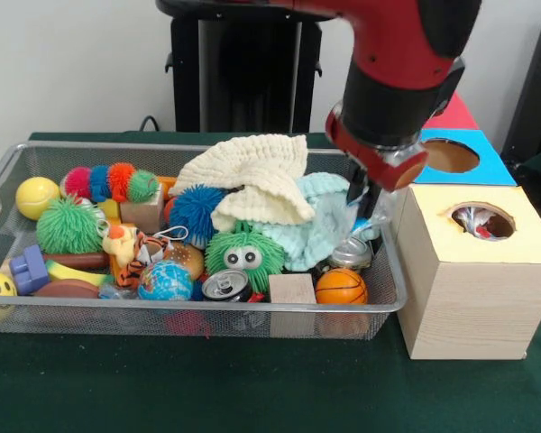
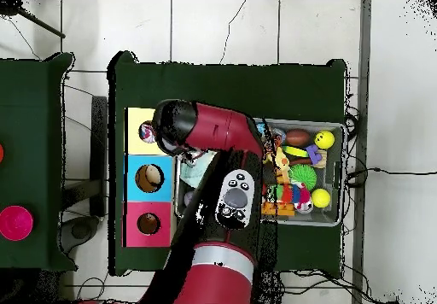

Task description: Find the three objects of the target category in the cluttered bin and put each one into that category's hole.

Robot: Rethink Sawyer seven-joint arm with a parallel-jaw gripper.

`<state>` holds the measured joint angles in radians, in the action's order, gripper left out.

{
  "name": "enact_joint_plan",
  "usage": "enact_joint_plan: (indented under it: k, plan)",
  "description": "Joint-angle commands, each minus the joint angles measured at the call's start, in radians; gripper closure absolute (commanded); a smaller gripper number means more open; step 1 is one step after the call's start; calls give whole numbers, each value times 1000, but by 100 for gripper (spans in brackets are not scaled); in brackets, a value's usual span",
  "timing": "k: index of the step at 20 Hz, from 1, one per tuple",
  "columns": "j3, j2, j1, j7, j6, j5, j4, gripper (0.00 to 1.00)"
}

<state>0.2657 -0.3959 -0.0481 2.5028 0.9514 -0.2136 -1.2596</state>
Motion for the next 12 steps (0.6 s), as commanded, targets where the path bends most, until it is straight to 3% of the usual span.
enact_joint_plan:
  k: [1, 9, 12]
  plan:
    - [-2, -45, 36, 173, 147, -24, 63, 100]
    - [-41, -43, 84, 98, 61, -16, 22, 100]
    - [-49, -49, 76, 121, 58, -28, -4, 100]
